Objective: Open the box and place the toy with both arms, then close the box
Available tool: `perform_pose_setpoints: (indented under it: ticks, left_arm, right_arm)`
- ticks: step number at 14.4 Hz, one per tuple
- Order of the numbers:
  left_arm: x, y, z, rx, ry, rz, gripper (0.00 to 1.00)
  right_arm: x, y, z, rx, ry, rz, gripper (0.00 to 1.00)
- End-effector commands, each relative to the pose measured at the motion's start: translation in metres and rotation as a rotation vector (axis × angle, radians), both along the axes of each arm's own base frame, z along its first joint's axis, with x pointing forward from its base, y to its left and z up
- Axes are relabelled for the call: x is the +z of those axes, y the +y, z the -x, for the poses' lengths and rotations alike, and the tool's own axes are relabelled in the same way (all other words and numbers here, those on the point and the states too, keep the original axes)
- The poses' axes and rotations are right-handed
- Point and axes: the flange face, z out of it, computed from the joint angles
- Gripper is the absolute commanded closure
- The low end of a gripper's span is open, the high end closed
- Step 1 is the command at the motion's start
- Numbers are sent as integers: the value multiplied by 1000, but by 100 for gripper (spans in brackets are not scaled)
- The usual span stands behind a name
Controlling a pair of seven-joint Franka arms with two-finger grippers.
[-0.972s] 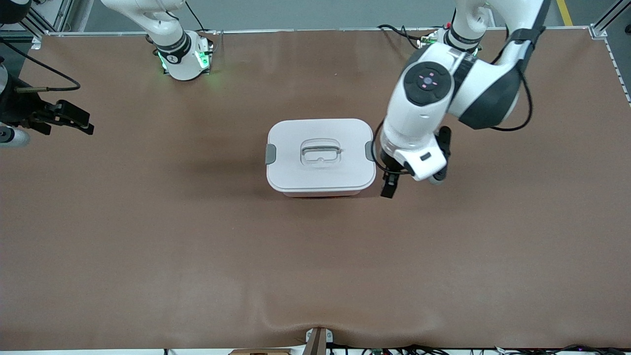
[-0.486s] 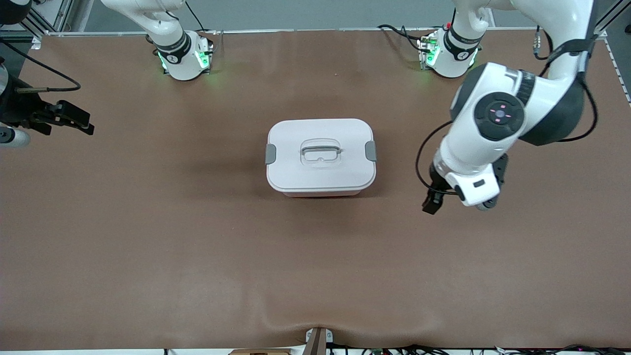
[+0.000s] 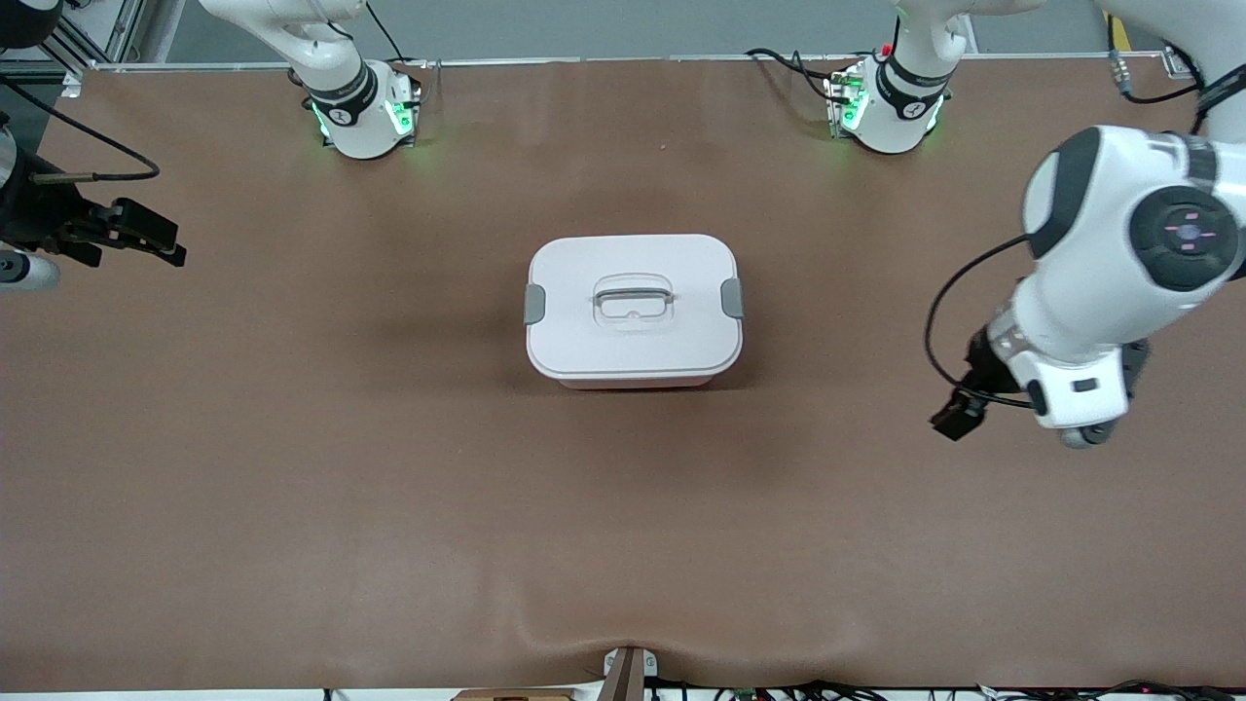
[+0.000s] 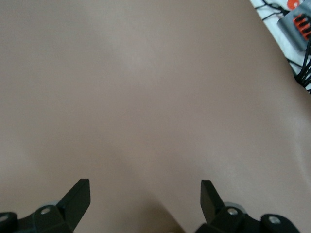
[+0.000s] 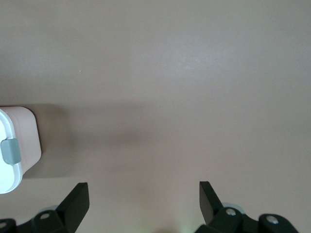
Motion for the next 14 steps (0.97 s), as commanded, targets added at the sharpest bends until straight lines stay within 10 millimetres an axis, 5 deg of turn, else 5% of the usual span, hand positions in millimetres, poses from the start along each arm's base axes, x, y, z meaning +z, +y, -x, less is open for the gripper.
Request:
perform_pose_setpoints:
  ticks: [1,7,14]
  left_arm:
    - [15,14,7,-110,8,-14,0]
    - [64,72,30,-396,45,-70,0]
    - [115,89,56,-482,-8,-27,0]
  right_arm:
    - [3,3,-2,0,-4,-18,0]
    - [1,3,-4,0,-1,-20,0]
    - [0,3,-4,0,1,-20,0]
